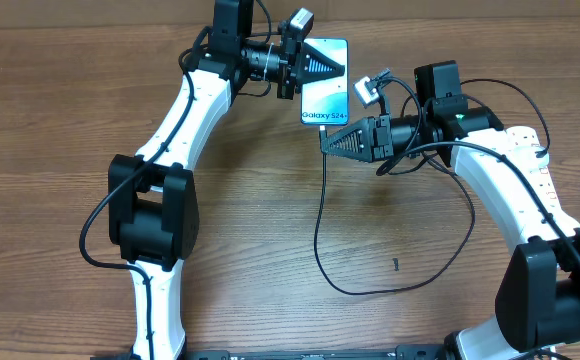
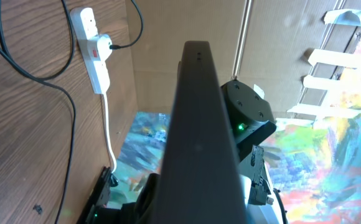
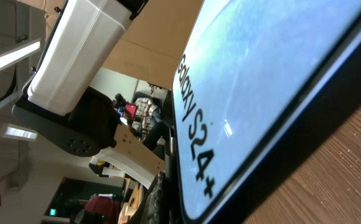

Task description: Plug charger to phone and switch on socket

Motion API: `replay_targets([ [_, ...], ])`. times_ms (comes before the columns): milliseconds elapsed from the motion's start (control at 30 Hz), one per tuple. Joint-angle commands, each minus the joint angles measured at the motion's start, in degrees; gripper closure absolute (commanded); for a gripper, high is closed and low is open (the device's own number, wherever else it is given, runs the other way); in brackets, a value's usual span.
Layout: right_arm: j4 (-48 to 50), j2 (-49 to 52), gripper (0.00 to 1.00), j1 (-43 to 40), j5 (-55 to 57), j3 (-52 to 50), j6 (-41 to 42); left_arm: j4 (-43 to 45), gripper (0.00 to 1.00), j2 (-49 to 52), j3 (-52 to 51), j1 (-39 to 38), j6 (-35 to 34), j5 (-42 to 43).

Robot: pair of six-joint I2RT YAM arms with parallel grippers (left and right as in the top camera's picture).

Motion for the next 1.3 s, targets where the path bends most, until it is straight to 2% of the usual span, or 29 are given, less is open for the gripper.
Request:
replay_targets([
  [0,0.4,-0.3,0.96,-0.2,-1.6,0.0,0.7,0.5,0.96,-1.9,1.2,-0.1,-0.6,2.6],
  [1267,0.5,-0.3,0.96,-2.0,-0.9,0.0,4.2,3.2,0.96,-1.9,1.2,-0.2,-2.5,0.4],
])
